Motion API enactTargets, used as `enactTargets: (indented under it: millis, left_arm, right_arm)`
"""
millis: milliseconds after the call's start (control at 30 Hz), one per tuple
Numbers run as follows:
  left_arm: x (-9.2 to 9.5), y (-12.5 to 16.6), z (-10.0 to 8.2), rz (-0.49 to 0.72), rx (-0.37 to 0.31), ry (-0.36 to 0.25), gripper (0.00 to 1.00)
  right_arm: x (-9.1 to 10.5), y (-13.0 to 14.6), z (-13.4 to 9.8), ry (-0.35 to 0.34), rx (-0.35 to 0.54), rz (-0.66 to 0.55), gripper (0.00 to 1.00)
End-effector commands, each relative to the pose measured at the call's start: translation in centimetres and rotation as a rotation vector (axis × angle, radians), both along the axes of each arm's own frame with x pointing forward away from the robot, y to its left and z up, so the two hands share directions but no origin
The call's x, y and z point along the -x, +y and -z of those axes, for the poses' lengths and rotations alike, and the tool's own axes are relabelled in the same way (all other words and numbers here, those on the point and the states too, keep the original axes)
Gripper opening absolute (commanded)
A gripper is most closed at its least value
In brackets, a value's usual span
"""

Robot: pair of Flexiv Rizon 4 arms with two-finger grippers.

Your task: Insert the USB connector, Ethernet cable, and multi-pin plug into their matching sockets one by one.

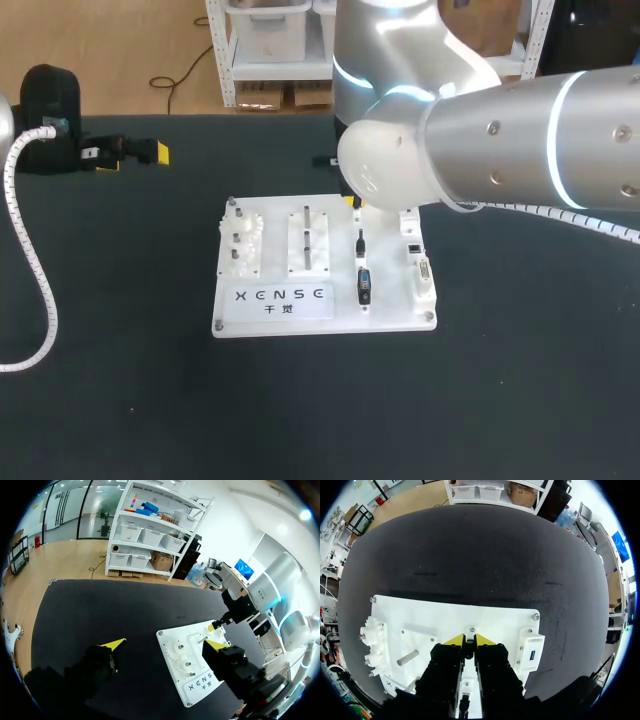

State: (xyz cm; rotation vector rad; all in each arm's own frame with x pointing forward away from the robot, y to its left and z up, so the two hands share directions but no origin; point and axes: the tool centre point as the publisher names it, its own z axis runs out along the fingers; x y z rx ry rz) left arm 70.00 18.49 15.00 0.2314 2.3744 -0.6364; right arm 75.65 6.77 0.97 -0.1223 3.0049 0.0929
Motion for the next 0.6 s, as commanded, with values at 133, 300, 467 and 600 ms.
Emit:
enactTargets:
  millis: [133, 300, 467, 600]
  left_arm:
    - [0.0, 0.0, 0.0, 0.0, 0.0, 0.0, 1.0]
    - [0.0, 0.0, 0.0, 0.0, 0.0, 0.0, 1.0]
    - [0.0, 0.0, 0.0, 0.0, 0.0, 0.0, 1.0]
    - [0.0, 0.0, 0.0, 0.0, 0.0, 0.0, 1.0]
  right_arm:
    - [0.09, 0.28, -0.53, -0.008, -0.006, 0.005, 0.04]
    - [0.0, 0.32, -0.71, -0.012, -0.013, 0.004, 0.04]
    - [-0.09, 0.37, -0.91, -0.017, -0.018, 0.003, 0.04]
    - [-0.14, 0.37, -1.05, -0.021, -0.019, 0.003, 0.04]
